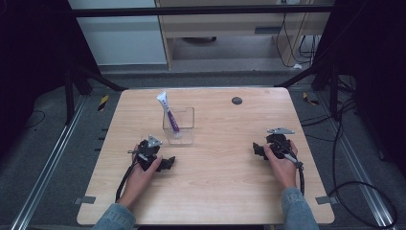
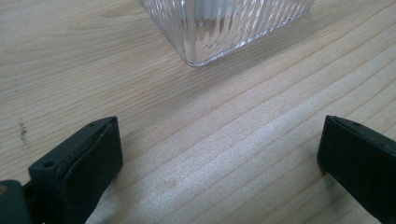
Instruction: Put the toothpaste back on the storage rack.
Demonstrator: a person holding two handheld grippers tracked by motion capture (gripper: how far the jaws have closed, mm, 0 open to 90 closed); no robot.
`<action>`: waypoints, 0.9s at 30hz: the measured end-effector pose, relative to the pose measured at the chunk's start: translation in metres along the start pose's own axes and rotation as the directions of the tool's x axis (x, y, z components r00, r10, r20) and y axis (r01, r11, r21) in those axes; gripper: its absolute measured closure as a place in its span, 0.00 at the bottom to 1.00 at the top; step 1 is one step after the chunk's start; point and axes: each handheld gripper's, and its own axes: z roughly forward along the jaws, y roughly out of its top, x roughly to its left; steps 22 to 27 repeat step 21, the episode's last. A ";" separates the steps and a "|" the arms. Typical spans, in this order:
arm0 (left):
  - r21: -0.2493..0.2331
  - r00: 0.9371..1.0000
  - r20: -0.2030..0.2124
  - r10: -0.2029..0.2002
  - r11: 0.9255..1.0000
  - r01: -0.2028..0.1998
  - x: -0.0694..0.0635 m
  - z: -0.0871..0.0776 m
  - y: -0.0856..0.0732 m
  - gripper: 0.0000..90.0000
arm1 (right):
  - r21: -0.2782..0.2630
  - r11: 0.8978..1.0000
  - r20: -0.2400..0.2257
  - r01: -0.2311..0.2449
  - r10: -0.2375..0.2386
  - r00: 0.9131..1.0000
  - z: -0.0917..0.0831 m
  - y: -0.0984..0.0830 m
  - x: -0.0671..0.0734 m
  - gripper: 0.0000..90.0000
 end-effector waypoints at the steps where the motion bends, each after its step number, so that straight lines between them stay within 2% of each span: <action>1: 0.000 1.000 0.000 0.000 1.000 0.000 0.000 0.000 0.000 0.00 | 0.000 1.000 0.000 0.000 0.000 1.000 0.000 0.000 0.000 0.12; 9: 0.000 1.000 0.000 0.000 1.000 0.000 0.000 0.000 0.000 0.00 | 0.024 0.999 0.001 -0.026 0.026 1.000 0.010 -0.007 0.001 0.11; 10: 0.000 1.000 0.000 0.000 1.000 0.000 0.000 0.000 0.000 0.00 | 0.025 1.000 0.017 0.007 -0.007 1.000 0.011 -0.008 0.002 0.10; 16: 0.000 1.000 0.000 0.000 1.000 0.000 0.000 0.000 0.000 0.00 | 0.031 0.999 0.011 0.012 -0.013 1.000 0.012 -0.008 0.003 0.07; 21: 0.000 1.000 0.000 0.000 1.000 0.000 0.000 0.000 0.000 0.00 | 0.046 0.998 0.063 -0.039 0.036 0.997 0.015 -0.006 0.009 0.01; 27: 0.000 1.000 0.000 0.000 1.000 0.000 0.000 0.000 0.000 0.00 | 0.046 0.998 0.063 -0.039 0.036 0.997 0.015 -0.006 0.009 0.01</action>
